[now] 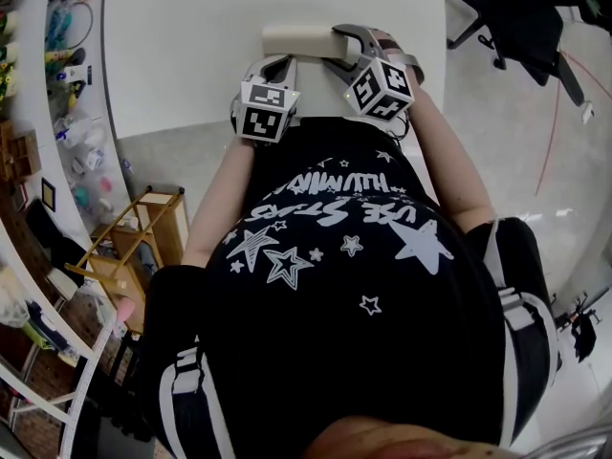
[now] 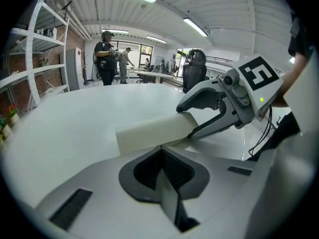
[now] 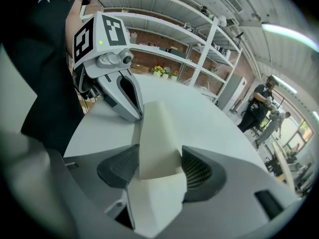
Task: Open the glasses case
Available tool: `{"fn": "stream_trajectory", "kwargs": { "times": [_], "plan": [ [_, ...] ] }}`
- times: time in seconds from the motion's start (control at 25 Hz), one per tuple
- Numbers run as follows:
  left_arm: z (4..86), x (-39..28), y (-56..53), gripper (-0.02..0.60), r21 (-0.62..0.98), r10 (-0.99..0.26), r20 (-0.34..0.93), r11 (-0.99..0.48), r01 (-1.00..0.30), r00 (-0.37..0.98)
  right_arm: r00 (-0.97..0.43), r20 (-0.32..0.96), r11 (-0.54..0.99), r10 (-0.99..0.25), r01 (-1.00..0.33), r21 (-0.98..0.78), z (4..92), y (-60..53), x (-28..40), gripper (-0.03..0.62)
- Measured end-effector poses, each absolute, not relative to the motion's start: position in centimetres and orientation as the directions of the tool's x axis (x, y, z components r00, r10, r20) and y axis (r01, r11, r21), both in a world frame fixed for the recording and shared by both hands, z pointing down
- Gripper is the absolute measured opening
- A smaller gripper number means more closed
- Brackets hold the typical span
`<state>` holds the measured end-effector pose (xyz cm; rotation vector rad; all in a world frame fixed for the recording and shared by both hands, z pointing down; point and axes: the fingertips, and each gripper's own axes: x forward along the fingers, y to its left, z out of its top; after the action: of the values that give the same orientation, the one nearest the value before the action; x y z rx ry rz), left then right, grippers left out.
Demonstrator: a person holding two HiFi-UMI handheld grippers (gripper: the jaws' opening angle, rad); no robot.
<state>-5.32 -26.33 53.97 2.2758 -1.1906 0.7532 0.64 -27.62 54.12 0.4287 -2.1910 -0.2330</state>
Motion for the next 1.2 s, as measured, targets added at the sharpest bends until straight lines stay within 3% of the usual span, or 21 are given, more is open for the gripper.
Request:
{"fn": "stream_trajectory", "kwargs": {
  "times": [1.2],
  "plan": [
    [54.2,-4.68,-26.17,0.012,0.173,-0.567,0.664,-0.518,-0.838,0.487,-0.563,0.789,0.969,-0.245,-0.178,0.173,54.04,-27.93,0.84,0.268]
  ]
}}
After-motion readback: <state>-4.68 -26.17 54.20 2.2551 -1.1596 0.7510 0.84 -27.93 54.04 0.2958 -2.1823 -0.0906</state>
